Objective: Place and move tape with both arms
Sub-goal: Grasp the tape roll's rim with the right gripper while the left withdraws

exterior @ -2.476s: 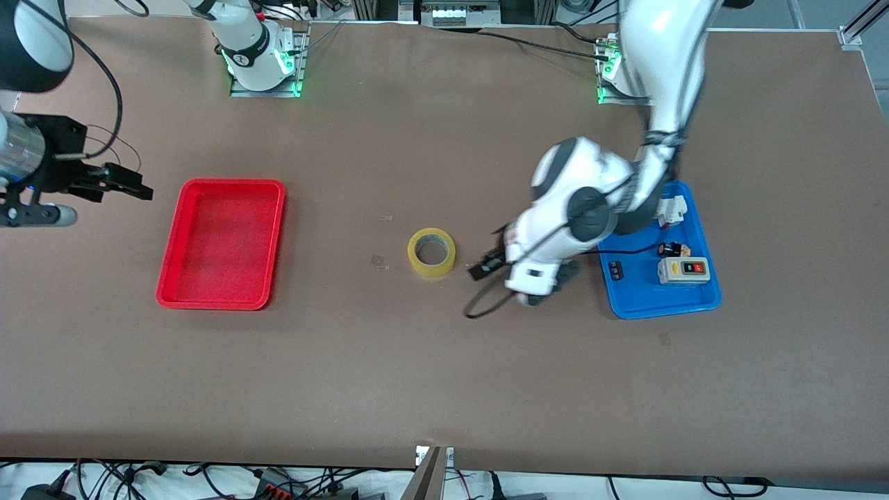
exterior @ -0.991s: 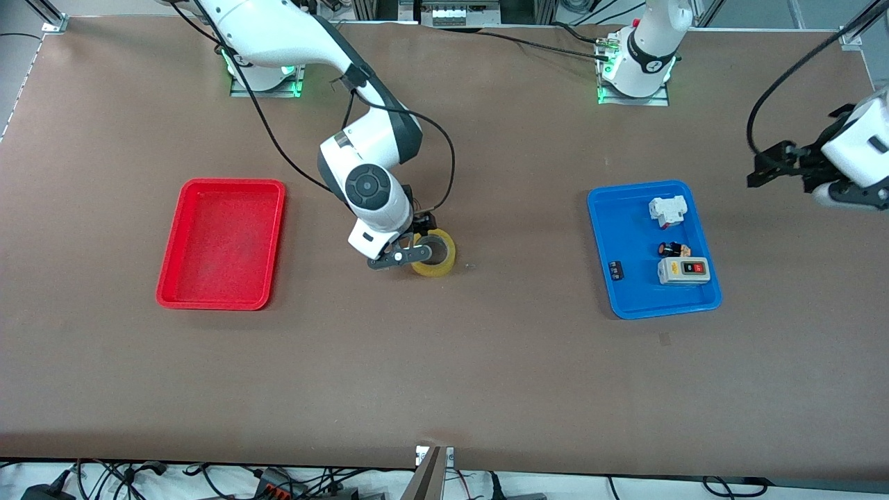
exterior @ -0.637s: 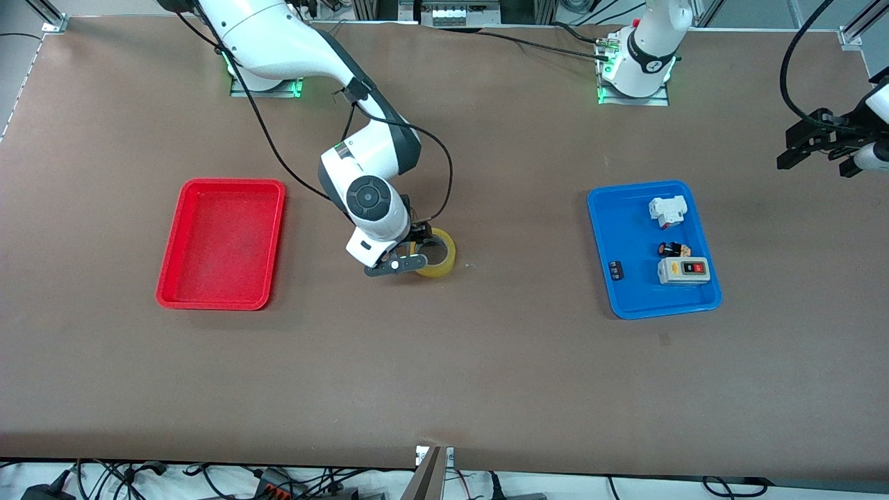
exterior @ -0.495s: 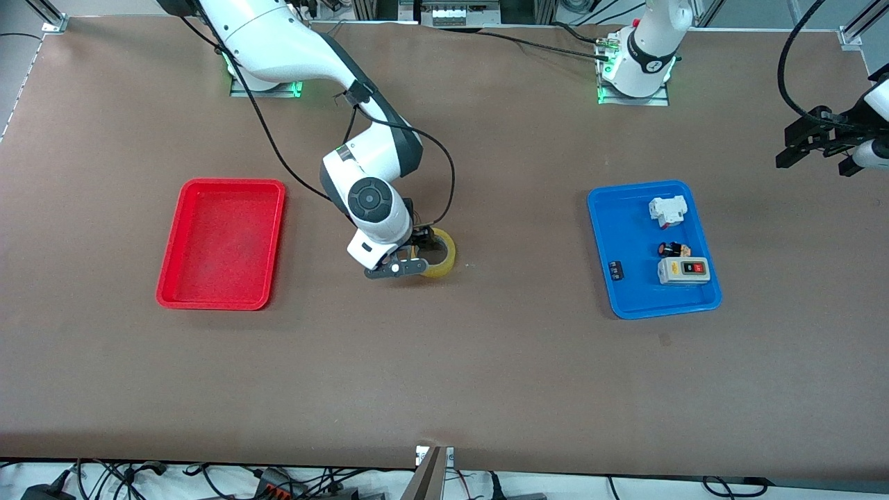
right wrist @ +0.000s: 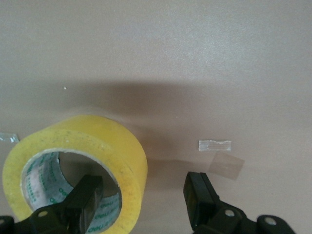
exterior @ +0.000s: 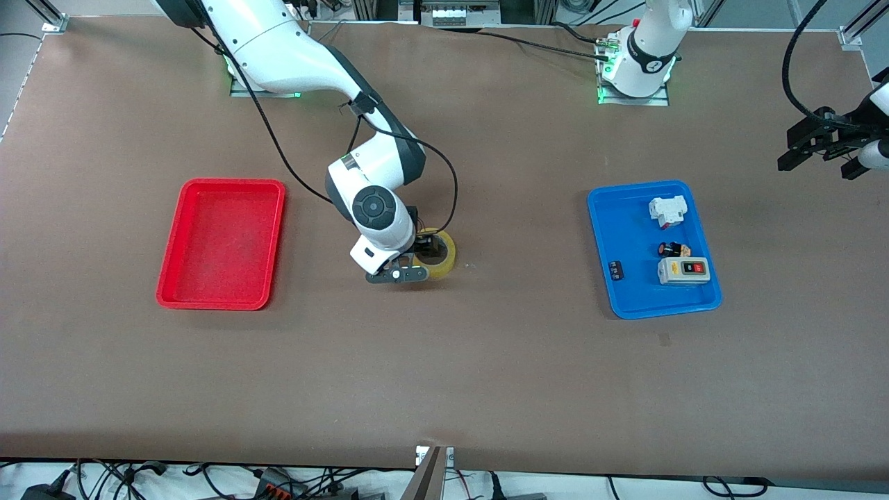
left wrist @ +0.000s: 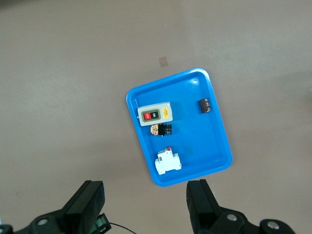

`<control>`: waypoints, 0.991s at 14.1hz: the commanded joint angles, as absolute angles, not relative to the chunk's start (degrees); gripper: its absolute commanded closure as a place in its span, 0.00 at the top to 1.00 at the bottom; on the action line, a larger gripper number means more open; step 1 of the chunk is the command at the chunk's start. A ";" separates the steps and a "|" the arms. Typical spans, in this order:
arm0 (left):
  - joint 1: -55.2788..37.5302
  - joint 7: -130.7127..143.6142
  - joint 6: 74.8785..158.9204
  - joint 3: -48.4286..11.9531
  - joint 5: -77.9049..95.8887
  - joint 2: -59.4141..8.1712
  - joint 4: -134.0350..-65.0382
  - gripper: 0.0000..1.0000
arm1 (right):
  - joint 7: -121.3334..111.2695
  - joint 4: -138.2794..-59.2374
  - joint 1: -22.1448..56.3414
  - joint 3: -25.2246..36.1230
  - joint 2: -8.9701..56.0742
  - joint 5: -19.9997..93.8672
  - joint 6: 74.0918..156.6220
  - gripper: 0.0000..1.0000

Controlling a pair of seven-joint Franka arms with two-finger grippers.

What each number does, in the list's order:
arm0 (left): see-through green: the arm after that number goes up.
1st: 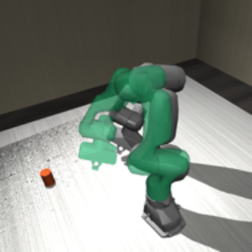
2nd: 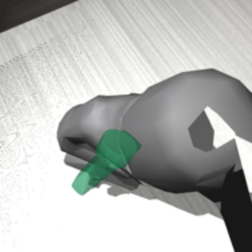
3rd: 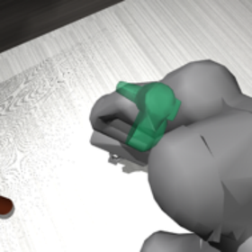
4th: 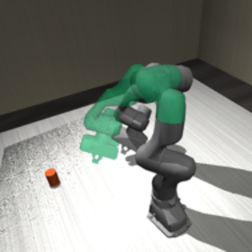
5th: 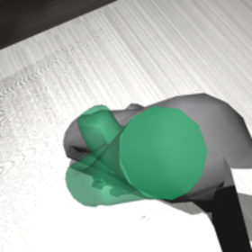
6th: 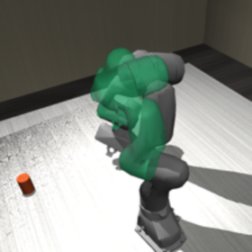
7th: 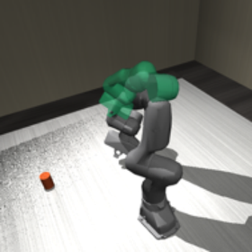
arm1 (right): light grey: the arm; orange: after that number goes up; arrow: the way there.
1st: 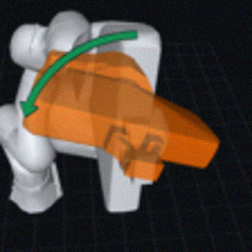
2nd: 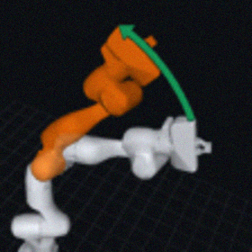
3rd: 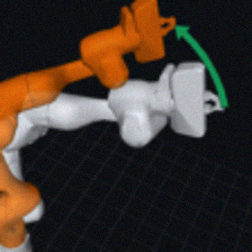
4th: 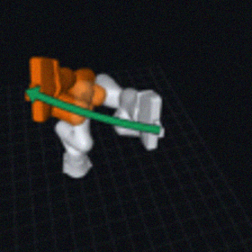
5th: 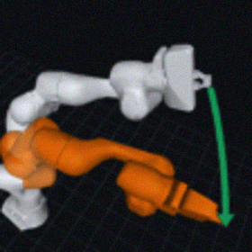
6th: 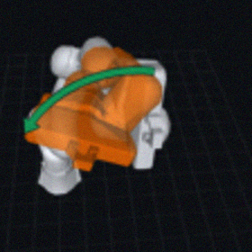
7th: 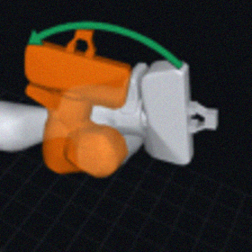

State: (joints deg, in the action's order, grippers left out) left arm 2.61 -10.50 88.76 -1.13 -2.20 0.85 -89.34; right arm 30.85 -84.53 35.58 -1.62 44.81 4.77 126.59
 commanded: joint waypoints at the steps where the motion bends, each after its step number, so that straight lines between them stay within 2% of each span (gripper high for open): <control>1: 2.37 -7.92 87.89 -0.79 -0.53 -2.71 -85.35 1.00 | 32.78 -82.79 35.95 -1.58 45.97 4.04 126.74 0.95; 3: 2.37 -7.91 87.63 -0.79 -0.44 -3.60 -84.02 1.00 | 32.78 -82.79 35.95 -1.58 45.97 4.04 127.17 0.83; 6: 2.02 -8.00 85.79 -0.01 0.08 -3.08 -84.02 1.00 | 32.78 -82.79 35.95 -1.58 45.88 4.04 127.53 0.37; 9: -0.44 -8.26 84.38 2.99 0.35 -2.73 -84.02 1.00 | 33.48 -82.71 36.03 -1.58 45.62 3.96 127.44 0.04; 10: -0.09 -8.17 84.38 2.81 0.35 -2.46 -84.02 1.00 | 34.44 -82.71 36.04 -1.58 45.44 3.87 127.27 0.00; 14: 2.28 -7.91 84.11 -0.43 0.26 -1.41 -84.98 1.00 | 34.63 -82.71 35.51 -0.27 43.16 2.12 125.61 0.00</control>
